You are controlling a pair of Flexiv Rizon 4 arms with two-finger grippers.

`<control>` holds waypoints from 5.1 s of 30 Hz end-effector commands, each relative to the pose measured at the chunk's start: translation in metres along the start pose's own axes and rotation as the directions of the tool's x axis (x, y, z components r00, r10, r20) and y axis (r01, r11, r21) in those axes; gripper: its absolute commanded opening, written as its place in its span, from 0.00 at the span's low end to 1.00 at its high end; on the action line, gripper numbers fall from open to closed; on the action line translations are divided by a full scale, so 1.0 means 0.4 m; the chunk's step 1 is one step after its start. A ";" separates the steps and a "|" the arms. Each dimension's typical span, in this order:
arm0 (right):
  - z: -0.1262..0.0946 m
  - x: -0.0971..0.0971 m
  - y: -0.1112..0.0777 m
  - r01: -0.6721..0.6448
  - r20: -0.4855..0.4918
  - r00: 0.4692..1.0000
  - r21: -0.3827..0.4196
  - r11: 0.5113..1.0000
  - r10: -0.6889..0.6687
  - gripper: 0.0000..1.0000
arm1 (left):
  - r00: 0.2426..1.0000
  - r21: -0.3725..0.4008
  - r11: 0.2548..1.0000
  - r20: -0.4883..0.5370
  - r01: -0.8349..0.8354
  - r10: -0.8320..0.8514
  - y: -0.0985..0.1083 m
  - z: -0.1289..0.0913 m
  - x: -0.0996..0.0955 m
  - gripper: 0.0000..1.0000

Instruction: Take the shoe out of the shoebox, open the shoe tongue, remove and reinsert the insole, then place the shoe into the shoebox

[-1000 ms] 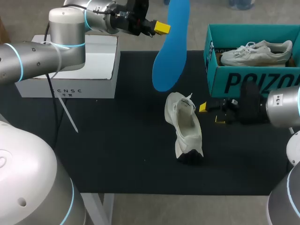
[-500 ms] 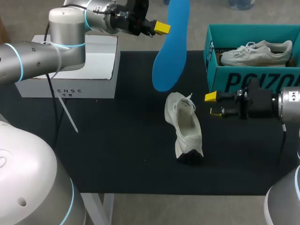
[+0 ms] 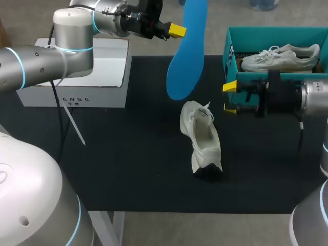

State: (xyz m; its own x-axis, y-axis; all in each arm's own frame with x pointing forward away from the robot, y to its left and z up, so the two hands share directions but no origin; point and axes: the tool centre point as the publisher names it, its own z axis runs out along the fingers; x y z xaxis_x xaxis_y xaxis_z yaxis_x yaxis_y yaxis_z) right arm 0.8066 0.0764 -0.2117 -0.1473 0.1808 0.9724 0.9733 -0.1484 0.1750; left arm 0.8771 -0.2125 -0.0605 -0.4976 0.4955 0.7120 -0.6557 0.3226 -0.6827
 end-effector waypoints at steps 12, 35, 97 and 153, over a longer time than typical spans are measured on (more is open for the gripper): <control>0.073 0.068 0.043 -0.157 -0.129 0.976 0.156 0.975 0.178 1.00 | 1.000 0.000 1.000 0.001 -0.002 0.002 0.001 0.001 -0.001 0.00; 0.122 0.086 0.039 -0.210 -0.122 0.963 0.220 0.953 0.240 1.00 | 1.000 0.000 1.000 0.001 -0.002 0.002 0.001 0.001 -0.001 0.00; 0.122 0.086 0.039 -0.210 -0.122 0.963 0.220 0.953 0.240 1.00 | 0.712 -0.019 0.721 -0.178 -0.693 0.680 0.265 -0.076 0.174 0.00; 0.122 0.086 0.039 -0.210 -0.122 0.963 0.220 0.953 0.240 1.00 | -0.050 -0.069 -0.057 -0.093 -0.996 0.994 0.411 -0.036 0.176 0.00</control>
State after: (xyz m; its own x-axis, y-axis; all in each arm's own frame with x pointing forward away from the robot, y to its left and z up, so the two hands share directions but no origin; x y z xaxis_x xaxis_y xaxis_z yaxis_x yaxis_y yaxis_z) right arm 0.8260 0.1271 -0.1828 0.0703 0.0180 0.9974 0.9968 0.0368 -0.0709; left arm 0.7474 -0.1190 -0.1254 -0.6709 0.4659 -0.5769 0.4095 -0.4158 -0.8121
